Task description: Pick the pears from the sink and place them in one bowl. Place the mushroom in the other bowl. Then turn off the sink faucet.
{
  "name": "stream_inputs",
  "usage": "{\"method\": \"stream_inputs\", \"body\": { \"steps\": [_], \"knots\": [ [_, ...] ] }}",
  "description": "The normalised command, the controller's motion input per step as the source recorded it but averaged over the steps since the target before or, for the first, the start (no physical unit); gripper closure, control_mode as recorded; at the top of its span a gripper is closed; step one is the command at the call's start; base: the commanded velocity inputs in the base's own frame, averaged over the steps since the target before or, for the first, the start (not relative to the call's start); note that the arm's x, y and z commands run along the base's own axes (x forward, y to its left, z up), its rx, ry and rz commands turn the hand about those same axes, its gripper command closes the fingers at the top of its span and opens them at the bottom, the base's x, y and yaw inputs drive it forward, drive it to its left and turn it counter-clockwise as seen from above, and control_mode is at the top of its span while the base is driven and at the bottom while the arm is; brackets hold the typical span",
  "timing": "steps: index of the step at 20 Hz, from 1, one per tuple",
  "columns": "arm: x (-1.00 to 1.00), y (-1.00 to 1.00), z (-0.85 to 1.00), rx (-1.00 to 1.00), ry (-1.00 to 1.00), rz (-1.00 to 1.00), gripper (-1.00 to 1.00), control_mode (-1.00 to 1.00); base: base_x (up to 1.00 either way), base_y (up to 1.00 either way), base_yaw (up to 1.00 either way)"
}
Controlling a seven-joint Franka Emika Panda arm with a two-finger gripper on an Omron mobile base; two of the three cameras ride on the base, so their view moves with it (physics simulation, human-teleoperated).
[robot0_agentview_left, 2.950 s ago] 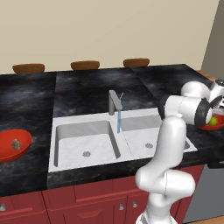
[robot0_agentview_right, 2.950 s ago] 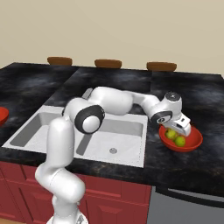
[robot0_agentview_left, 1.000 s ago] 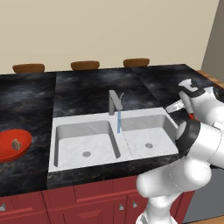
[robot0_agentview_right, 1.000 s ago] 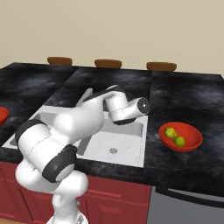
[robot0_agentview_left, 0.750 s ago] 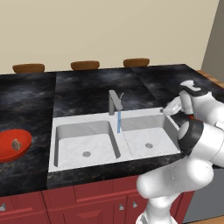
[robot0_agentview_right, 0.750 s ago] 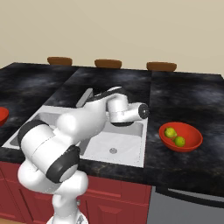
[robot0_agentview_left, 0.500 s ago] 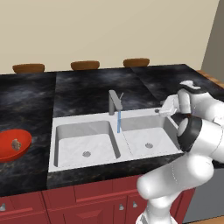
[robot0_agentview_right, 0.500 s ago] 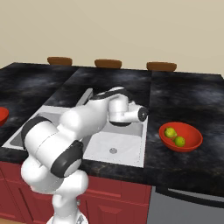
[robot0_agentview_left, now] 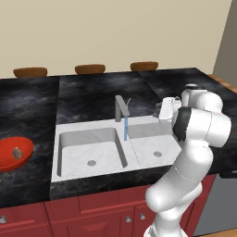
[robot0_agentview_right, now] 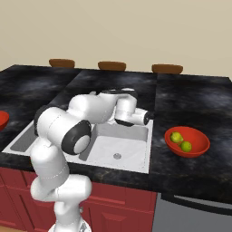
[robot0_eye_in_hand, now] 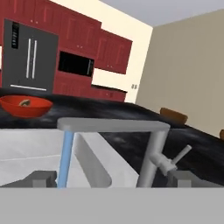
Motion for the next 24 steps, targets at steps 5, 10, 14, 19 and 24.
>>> {"method": "stream_inputs", "body": {
  "steps": [5,10,14,19,24],
  "knots": [
    [0.32,0.23,-0.02,0.02,-0.06,0.15,-1.00,-1.00,0.00,0.00,0.00],
    [0.21,0.00,0.00,0.03,0.00,0.00,-1.00,-1.00,0.00,0.00,0.00],
    [0.40,0.00,0.00,0.06,0.00,0.00,-1.00,-1.00,0.00,0.00,0.00],
    [0.17,0.03,-0.06,0.00,0.00,0.00,-1.00,-1.00,0.00,0.00,0.00],
    [0.22,0.19,-0.08,0.00,0.01,-0.04,-1.00,-1.00,0.00,0.00,0.00]
  ]
}}
